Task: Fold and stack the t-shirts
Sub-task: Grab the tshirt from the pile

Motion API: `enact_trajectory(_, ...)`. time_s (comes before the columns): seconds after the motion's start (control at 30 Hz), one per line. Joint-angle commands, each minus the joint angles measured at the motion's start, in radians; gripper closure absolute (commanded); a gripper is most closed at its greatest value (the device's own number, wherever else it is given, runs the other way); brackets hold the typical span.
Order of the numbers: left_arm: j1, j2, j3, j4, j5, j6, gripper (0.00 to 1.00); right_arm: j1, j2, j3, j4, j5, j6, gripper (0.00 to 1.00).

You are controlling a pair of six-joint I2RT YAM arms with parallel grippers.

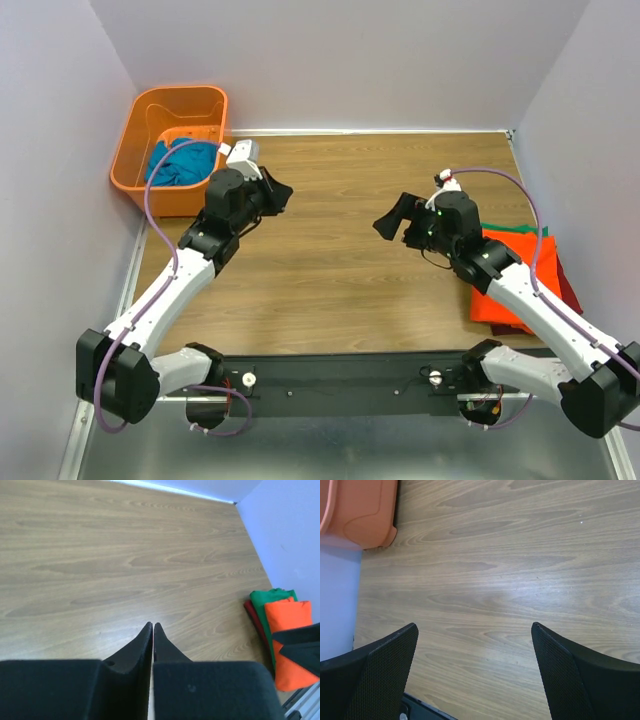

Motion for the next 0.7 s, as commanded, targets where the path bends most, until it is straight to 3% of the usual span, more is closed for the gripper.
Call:
enact_trajectory(0.0,0.001,0.027,0.115,-0.028,-0.038,0.029,0.82,0.006,-0.027,-0.023,-0.042,-0.033,-0.003,0.0)
enact_trajectory(0.07,0.013,0.055,0.158,-0.035,-0.041,0.032,0.68,0.006,-0.05,-0.033,-0.048,-0.068,-0.012,0.0)
enact_trajectory(0.27,0.147,0.187,0.37,-0.092,-0.029,0.016,0.52,0.006,-0.116,-0.058,-0.094,-0.01,-0.018,0.0)
enact_trajectory(0.3,0.165,0.207,0.448,-0.126,-0.05,0.019,0.45,0.006,-0.124,-0.061,-0.099,-0.011,-0.018,0.0)
enact_trajectory(0.43,0.274,0.34,0.679,-0.282,-0.245,0.034,0.44,0.006,-0.135,-0.083,-0.103,-0.017,-0.022,0.0)
enact_trajectory(0.5,0.332,0.409,0.781,-0.359,-0.407,0.029,0.44,0.008,-0.125,-0.087,-0.108,-0.025,-0.026,0.0)
enact_trajectory(0.67,0.481,0.584,0.922,-0.437,-0.451,0.036,0.44,0.006,-0.112,-0.095,-0.111,-0.033,-0.029,0.0)
